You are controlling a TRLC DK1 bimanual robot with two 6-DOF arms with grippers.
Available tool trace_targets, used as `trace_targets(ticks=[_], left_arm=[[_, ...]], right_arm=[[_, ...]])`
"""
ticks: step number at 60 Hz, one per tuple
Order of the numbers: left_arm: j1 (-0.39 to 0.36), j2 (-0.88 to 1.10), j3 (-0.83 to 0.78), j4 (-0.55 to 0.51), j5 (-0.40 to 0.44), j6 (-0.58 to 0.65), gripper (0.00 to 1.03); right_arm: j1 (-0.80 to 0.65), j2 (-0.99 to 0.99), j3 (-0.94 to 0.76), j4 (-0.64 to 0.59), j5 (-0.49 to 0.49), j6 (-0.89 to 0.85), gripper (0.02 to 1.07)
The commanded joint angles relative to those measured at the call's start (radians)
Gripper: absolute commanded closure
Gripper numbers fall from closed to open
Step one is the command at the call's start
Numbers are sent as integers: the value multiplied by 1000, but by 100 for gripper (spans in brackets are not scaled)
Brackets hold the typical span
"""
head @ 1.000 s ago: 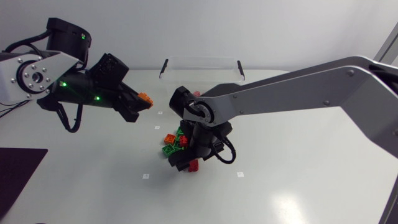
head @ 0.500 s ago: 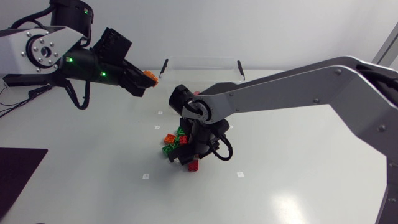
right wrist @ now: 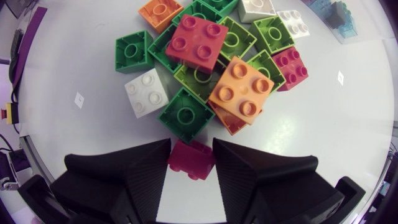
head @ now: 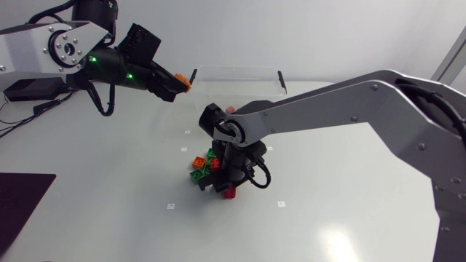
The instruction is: Place the duplo bricks in the container
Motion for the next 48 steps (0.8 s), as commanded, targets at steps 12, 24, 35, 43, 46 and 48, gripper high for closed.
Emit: trace_targets(ticks=[12, 24, 35, 43, 46, 48], left_arm=[[-6, 98, 109, 8, 10, -37, 72], [-23, 196, 193, 31, 10, -63, 71], [-28, 310, 312, 31, 10, -88, 71], [-31, 371, 376, 31, 10, -91, 70], [-31, 397, 410, 31, 10, -102, 70], [-31, 409, 428, 31, 10, -106, 69]], right_arm=[[-38, -101, -58, -6, 16, 21, 77], [-82, -182, -64, -27, 27, 9, 77], [-110, -239, -55, -37, 45, 1, 77], [-130, -271, -34, -56, 48, -6, 77], [-139, -283, -23, -63, 51, -9, 77], [-147, -291, -17, -66, 51, -11, 77]])
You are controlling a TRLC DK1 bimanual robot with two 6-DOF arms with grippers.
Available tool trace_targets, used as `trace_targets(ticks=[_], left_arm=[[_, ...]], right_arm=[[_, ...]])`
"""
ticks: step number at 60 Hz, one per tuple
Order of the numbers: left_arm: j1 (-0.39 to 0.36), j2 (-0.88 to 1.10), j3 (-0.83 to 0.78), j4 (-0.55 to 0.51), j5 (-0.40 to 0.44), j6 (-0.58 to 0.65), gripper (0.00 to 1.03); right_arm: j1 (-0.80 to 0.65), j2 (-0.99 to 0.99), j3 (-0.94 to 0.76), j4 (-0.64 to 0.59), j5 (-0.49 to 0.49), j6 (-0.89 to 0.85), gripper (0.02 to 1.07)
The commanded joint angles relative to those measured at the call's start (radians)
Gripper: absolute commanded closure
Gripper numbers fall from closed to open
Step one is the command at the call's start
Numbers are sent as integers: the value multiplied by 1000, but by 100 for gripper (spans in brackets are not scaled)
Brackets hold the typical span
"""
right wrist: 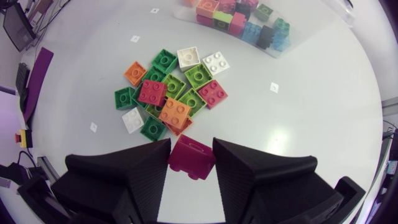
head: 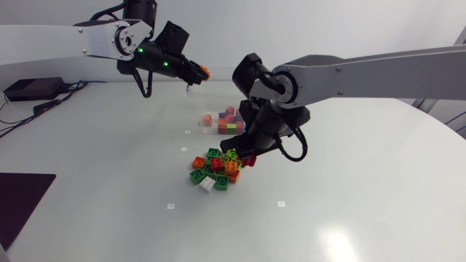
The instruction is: Place the duplo bricks in the container
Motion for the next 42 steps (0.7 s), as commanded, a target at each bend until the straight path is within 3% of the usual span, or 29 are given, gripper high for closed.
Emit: trace_targets(ticks=[1, 9, 13, 15, 16, 17, 19, 31, 42], left_arm=[[-7, 53, 72, 7, 6, -35, 69], [-18, 101, 135, 1, -6, -54, 63], [-27, 124, 161, -5, -23, -55, 43], [-33, 135, 169, -8, -31, -55, 26], [-35, 135, 170, -10, -32, -54, 24], [-39, 136, 170, -10, -38, -51, 12], [-44, 136, 167, -10, -49, -48, 6], [-39, 75, 112, -25, -51, -46, 5], [-16, -95, -55, -31, -51, -11, 5]], right_arm=[[-22, -37, 26, -26, 12, -2, 77], [-52, -68, 63, -32, 12, -13, 77], [-66, -80, 80, -32, 12, -18, 77], [-74, -83, 89, -32, 12, -21, 77], [-77, -85, 92, -32, 12, -22, 77], [-83, -85, 101, -32, 12, -24, 77], [-92, -85, 114, -32, 12, -25, 77], [-135, -82, 177, -23, 10, -41, 77], [-155, -77, 217, 27, 9, -57, 77]])
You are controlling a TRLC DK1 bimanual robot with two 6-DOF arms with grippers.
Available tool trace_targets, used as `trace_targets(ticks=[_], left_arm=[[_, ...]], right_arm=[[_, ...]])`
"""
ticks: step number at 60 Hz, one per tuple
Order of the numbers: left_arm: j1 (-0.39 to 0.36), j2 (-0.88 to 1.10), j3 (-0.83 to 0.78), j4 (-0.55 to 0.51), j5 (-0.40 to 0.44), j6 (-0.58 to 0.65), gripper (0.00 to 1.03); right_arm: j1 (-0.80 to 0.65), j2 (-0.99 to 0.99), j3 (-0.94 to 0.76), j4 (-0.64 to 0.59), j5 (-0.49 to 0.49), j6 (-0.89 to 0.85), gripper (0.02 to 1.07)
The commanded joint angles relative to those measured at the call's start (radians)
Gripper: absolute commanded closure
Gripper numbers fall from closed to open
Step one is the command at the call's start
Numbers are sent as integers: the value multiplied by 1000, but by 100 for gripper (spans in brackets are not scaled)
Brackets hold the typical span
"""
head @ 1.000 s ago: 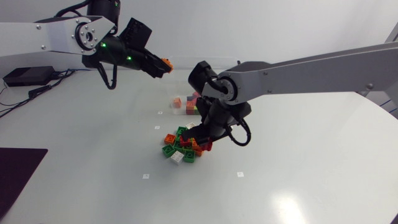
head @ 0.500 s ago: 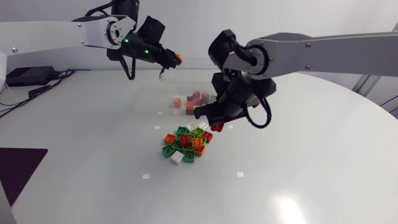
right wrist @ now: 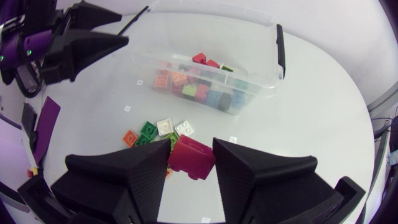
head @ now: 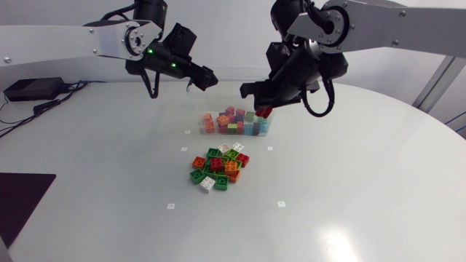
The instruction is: Place the duplo bricks in the container
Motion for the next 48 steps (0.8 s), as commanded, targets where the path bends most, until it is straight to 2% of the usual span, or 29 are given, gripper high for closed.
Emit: trace_targets(ticks=[1, 14, 31, 48], left_arm=[[17, -119, -88, -11, -1, 25, 5], [27, -269, -296, -63, -1, 129, 5], [38, -386, -551, -63, -1, 269, 5], [66, -416, -692, -57, 1, 359, 5]], right_arm=[[-11, -8, 41, 21, 3, -19, 77], [-13, 26, 90, 70, 3, -19, 77], [-17, 85, 147, 142, 35, -27, 77], [-40, 198, 263, 176, 43, -33, 77]])
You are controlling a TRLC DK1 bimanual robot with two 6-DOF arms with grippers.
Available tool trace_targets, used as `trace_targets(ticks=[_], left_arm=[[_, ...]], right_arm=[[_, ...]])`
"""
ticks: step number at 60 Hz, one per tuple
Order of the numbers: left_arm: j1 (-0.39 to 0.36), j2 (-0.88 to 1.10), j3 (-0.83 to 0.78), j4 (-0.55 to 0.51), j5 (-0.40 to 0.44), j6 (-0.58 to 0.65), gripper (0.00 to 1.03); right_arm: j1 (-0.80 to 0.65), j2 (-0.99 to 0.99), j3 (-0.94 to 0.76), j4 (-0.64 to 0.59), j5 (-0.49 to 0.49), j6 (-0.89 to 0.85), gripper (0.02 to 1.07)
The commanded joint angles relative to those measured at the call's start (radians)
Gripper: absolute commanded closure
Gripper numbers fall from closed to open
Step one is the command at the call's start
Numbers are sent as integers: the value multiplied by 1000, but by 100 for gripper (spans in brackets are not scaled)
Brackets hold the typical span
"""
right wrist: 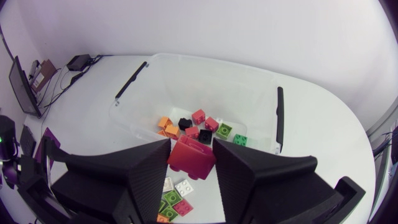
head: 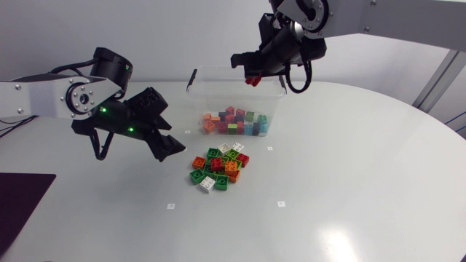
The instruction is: Place the duplo bricks in the container
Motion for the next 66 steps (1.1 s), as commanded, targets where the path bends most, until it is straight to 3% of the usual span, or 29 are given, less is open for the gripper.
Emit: trace_targets(ticks=[1, 29, 33, 35, 40, 45, 55, 66], left_arm=[[13, -24, -53, 3, 1, 47, 5], [-3, 99, -216, 173, 1, 98, 5], [-4, 120, -225, 205, 1, 98, 5], [-4, 136, -225, 213, 1, 96, 5], [-7, 156, -231, 240, 1, 90, 5], [-19, 174, -240, 276, 2, 87, 5], [-33, 200, -245, 317, 16, 82, 5], [-53, 212, -270, 368, 35, 73, 5]], right_arm=[[-17, 56, 61, 11, 8, -11, 77], [-66, 225, 243, 26, 55, -36, 76], [-67, 244, 266, 26, 74, -45, 65], [-67, 260, 289, 22, 89, -49, 49], [-67, 266, 318, 8, 97, -57, 32], [-66, 258, 343, -21, 103, -57, 8], [-56, 191, 312, -41, 103, -56, 7], [-33, 48, 162, -32, 101, -49, 7]])
